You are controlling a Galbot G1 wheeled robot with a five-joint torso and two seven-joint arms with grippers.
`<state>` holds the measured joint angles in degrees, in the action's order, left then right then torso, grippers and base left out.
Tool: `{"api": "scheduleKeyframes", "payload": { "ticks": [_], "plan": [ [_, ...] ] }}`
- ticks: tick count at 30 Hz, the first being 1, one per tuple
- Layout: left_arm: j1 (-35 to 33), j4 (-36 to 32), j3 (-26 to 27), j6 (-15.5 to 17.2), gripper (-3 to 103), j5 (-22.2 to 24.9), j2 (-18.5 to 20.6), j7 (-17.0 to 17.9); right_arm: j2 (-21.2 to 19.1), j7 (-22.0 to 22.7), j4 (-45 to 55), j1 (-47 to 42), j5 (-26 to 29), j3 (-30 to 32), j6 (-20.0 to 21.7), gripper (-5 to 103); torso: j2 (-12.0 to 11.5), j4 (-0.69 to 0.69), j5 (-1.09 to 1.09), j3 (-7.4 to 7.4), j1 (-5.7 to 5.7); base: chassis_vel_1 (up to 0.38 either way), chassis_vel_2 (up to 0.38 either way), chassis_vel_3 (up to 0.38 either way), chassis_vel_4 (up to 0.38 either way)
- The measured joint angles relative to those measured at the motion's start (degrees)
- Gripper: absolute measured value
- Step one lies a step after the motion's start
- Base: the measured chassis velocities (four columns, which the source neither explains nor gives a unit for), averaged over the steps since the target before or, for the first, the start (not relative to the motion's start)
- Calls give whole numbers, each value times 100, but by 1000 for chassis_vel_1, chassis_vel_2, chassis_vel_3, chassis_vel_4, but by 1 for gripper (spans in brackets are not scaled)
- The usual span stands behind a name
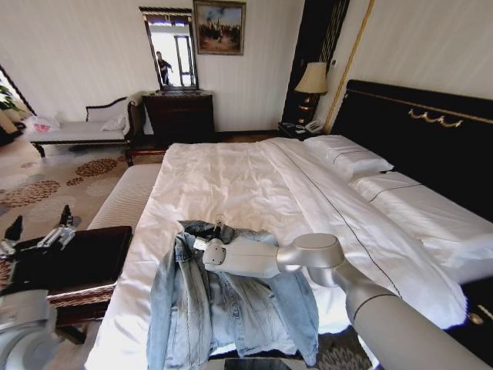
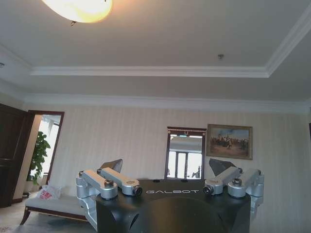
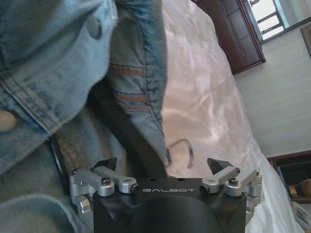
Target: Pick up the clothes from the bed and hang them on the clothes hanger.
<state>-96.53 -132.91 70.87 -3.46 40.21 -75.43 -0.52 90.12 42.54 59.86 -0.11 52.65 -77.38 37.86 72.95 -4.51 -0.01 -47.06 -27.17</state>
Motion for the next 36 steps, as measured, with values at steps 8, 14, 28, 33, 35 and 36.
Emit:
{"api": "scheduleKeyframes", "payload": {
  "ticks": [8,14,28,33,35,36],
  "plan": [
    [20,44,-32,-26,100,-8,-43,0,211,-445,-1125,-282,-759,48,-367,100,0,0,0,0,0,0,0,0,0],
    [61,124,-30,-39,100,-2,-13,0,209,-488,-1379,-285,-959,53,-226,100,0,0,0,0,0,0,0,0,0],
    [149,237,-94,-40,100,4,54,2,208,-598,-1956,-650,-1484,213,-749,99,0,1,1,0,1,0,0,0,0],
    [155,264,-93,-41,100,4,78,2,207,-643,-2014,-683,-1572,251,-811,80,0,1,1,0,1,0,0,0,0],
    [165,268,-91,-41,100,4,83,2,205,-643,-2019,-683,-1612,277,-822,69,0,0,1,0,1,0,0,0,0],
    [165,268,-91,-41,100,4,83,2,205,-643,-2019,-683,-1612,277,-822,69,0,0,1,0,1,0,0,0,0]
  ]
}}
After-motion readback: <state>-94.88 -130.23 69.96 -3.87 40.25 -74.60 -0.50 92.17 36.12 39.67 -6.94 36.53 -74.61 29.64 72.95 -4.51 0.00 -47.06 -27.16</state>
